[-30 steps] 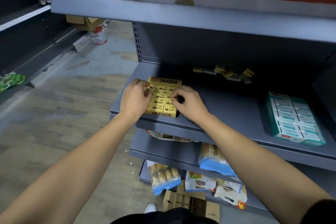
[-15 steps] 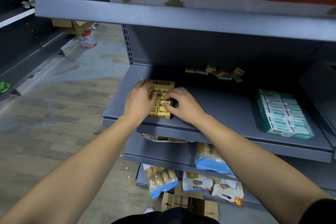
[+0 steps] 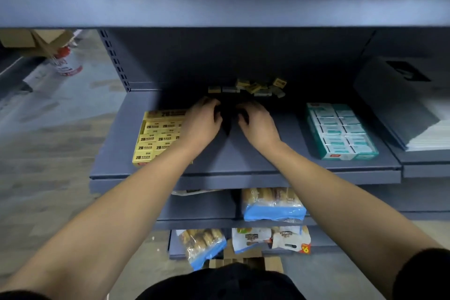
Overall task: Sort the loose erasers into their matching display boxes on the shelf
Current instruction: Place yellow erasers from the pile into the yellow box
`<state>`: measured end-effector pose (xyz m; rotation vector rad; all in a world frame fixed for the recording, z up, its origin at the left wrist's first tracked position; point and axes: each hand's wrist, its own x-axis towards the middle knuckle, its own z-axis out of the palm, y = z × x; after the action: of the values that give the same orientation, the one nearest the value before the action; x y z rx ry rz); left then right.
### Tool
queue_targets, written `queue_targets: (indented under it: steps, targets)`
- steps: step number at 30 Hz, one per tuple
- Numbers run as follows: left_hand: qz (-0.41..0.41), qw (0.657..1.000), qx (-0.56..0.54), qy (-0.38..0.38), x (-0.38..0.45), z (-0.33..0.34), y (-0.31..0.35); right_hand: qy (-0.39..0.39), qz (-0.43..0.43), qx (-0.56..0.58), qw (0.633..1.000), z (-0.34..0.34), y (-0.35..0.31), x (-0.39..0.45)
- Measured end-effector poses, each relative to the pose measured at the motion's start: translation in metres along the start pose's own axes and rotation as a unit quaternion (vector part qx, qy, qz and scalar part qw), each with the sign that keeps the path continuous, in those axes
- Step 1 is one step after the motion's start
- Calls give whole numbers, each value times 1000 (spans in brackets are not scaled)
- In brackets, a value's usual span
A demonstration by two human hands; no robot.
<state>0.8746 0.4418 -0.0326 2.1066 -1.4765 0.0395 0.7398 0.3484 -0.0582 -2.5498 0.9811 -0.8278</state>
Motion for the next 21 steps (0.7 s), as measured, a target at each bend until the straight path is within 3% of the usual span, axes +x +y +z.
queue_targets:
  steps: [4,8,12,17,21]
  targets:
    - [15,1000,11,-13,20,17,10,30,8,-36,999,-2,20,14]
    - [17,1000,13,-19,36,28,14,-27,31,-149,988,1,38,32]
    - [28,999,5,-23,43,33,14,-33,55,-143,988,-1,55,57]
    - [33,999,5,-15,46,33,11,-98,39,-147,984,-8,56,81]
    - [30,999,-1,-9,47,32,8,-88,26,-129,987,-8,62,85]
